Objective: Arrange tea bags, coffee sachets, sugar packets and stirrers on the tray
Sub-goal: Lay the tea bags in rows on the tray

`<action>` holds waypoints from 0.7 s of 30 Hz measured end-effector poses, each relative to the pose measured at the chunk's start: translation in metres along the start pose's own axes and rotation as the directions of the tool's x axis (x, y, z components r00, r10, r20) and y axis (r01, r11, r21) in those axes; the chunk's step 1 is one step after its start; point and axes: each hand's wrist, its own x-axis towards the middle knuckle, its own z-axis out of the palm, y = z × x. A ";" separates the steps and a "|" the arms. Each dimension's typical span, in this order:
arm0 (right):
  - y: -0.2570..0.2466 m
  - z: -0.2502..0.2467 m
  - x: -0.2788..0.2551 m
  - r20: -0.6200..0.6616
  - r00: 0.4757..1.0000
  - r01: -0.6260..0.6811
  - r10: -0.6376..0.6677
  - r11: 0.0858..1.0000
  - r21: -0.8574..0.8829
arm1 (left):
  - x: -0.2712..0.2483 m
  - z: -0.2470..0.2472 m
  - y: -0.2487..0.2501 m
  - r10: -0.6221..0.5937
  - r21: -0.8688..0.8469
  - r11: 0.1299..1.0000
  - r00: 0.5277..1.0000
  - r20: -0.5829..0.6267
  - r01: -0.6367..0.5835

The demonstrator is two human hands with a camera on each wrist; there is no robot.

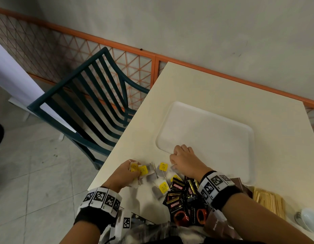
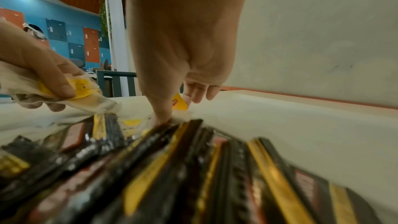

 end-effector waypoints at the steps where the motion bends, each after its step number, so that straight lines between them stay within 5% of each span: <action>1: -0.002 -0.002 0.002 -0.023 1.000 0.016 -0.015 0.999 0.043 | 0.000 0.001 0.001 0.012 -0.001 1.000 1.000 -0.003 -0.012; 6: -0.018 -0.018 0.012 0.074 0.996 0.021 -0.051 0.933 0.358 | 0.003 0.001 -0.001 0.042 0.130 0.991 0.999 -0.025 -0.039; 11: -0.031 -0.006 0.020 0.219 0.975 -0.057 -0.029 0.925 0.377 | 0.005 0.009 0.003 0.020 0.277 0.960 0.998 0.052 -0.034; 15: -0.034 -0.001 0.023 0.204 0.978 -0.029 -0.047 0.936 0.351 | 0.015 0.013 0.002 0.058 0.389 0.918 0.996 0.066 -0.079; 21: -0.035 -0.003 0.022 0.125 0.991 -0.011 -0.054 0.885 0.465 | 0.016 0.015 -0.001 0.077 0.294 0.952 0.996 0.052 -0.088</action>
